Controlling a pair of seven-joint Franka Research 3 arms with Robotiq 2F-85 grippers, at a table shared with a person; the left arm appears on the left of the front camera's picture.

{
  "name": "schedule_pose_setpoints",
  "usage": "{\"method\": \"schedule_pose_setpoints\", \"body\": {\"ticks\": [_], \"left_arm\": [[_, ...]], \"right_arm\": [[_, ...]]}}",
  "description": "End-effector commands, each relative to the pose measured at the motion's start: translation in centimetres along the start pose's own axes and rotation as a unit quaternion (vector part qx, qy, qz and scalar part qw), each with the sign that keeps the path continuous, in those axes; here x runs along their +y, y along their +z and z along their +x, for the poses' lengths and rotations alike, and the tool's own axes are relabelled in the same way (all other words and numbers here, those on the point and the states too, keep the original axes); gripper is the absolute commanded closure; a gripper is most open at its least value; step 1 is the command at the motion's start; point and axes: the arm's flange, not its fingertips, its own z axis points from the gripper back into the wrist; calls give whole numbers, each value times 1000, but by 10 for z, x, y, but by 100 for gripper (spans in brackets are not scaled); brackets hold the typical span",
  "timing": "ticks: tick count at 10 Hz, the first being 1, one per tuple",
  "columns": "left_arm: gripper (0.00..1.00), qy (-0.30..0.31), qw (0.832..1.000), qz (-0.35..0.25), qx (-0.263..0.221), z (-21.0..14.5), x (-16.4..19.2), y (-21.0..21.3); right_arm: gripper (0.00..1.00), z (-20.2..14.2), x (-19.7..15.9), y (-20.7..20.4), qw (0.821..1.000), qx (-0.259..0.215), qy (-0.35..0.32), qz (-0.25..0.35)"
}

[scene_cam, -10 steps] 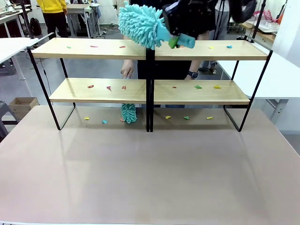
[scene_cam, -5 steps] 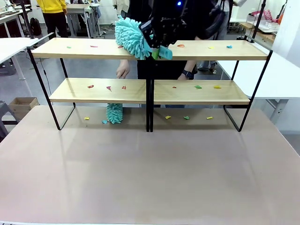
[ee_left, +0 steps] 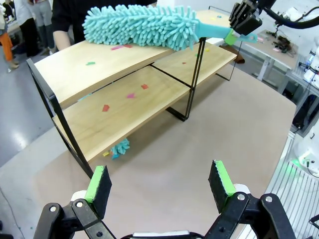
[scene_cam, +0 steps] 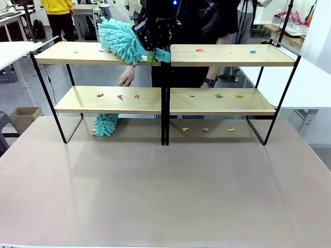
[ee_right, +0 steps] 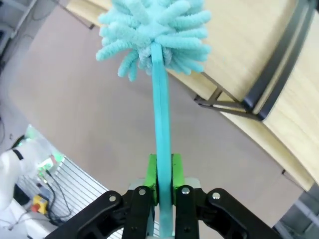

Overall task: Clean the shelves.
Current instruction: Clean a randomly selected level of the Shelf with the Duster.

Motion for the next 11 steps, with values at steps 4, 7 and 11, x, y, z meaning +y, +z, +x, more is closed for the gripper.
{"method": "schedule_pose_setpoints", "body": {"ticks": [4, 7, 11], "left_arm": [[0, 0, 1000, 0, 1, 0, 0, -1], [0, 0, 1000, 0, 1, 0, 0, -1], [0, 0, 1000, 0, 1, 0, 0, -1]], "right_arm": [[87, 38, -11, 19, 984, 19, 176, 12], [87, 48, -25, 35, 932, 77, 353, 26], [87, -6, -80, 98, 890, 37, 425, 163]]}}
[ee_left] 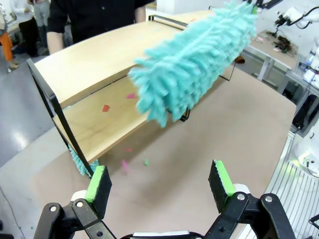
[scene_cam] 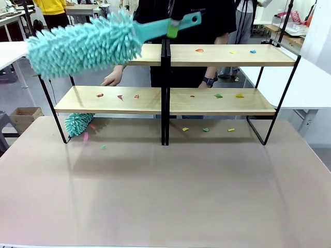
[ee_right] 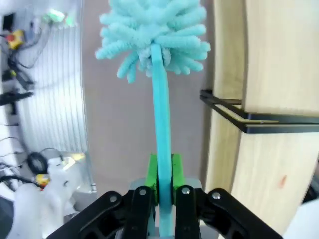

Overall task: Clean the shelves.
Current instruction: Clean a randomly selected level of the Shelf with the Duster.

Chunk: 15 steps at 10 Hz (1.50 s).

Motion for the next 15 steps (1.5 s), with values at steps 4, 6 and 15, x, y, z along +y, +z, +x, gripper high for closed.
{"method": "schedule_pose_setpoints", "body": {"ticks": [4, 6, 15], "left_arm": [[0, 0, 1000, 0, 1, 0, 0, -1], [0, 0, 1000, 0, 1, 0, 0, -1], [0, 0, 1000, 0, 1, 0, 0, -1]], "right_arm": [[87, -98, 20, 19, 986, -123, -76, 83], [87, -161, 50, 34, 968, -173, -150, 99], [87, -504, 244, 13, 859, -281, -388, 177]]}}
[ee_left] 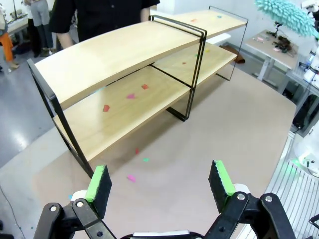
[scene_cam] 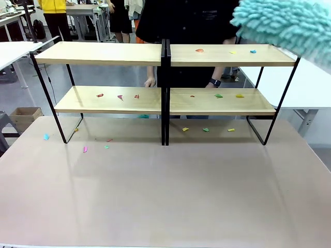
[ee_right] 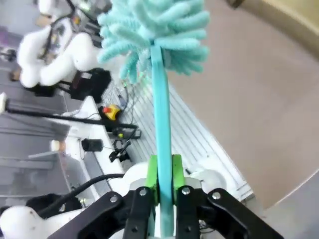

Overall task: Clean the shelves.
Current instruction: Clean a randomly selected level of the Shelf with the Duster.

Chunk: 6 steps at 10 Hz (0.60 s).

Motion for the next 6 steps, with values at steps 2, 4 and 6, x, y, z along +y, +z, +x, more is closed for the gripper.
{"method": "schedule_pose_setpoints", "body": {"ticks": [2, 4, 6], "left_arm": [[0, 0, 1000, 0, 2, 0, 0, -1], [0, 0, 1000, 0, 2, 0, 0, -1], [0, 0, 1000, 0, 2, 0, 0, -1]], "right_arm": [[87, -84, -8, 5, 995, 33, -88, 14], [87, -139, -10, -6, 987, -17, -157, 5], [87, -174, -9, -18, 976, -34, -216, 6]]}}
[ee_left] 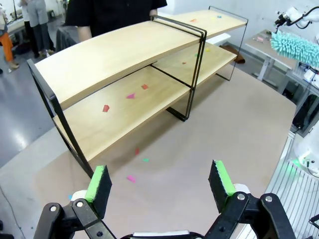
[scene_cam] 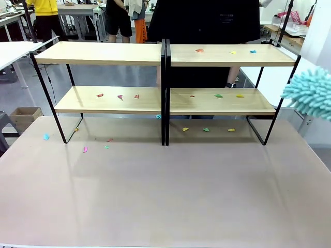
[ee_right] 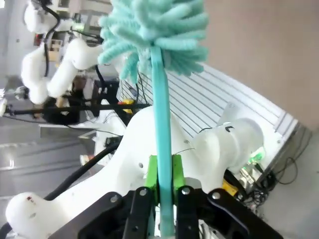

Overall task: Clean the shelves.
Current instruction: Clean a randomly selected level of the Shelf with the Duster.

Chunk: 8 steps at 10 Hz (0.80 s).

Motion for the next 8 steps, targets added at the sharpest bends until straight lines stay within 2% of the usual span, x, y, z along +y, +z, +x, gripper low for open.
{"method": "schedule_pose_setpoints", "body": {"ticks": [1, 2, 3, 4, 5, 8], "left_arm": [[0, 0, 1000, 0, 2, 0, 0, -1], [0, 0, 1000, 0, 2, 0, 0, -1], [0, 0, 1000, 0, 2, 0, 0, -1], [0, 0, 1000, 0, 2, 0, 0, -1], [0, 0, 1000, 0, 2, 0, 0, -1], [0, 0, 1000, 0, 2, 0, 0, -1]], "right_arm": [[87, -24, -7, -14, 997, -27, -69, 14], [87, -31, -13, -17, 994, -13, -110, 24], [87, -23, -15, -17, 992, -6, -127, 18], [87, 1, -17, -21, 987, 34, -155, -7], [87, -22, -17, -16, 995, -11, -98, 17], [87, -22, -17, -16, 995, -11, -98, 17]]}}
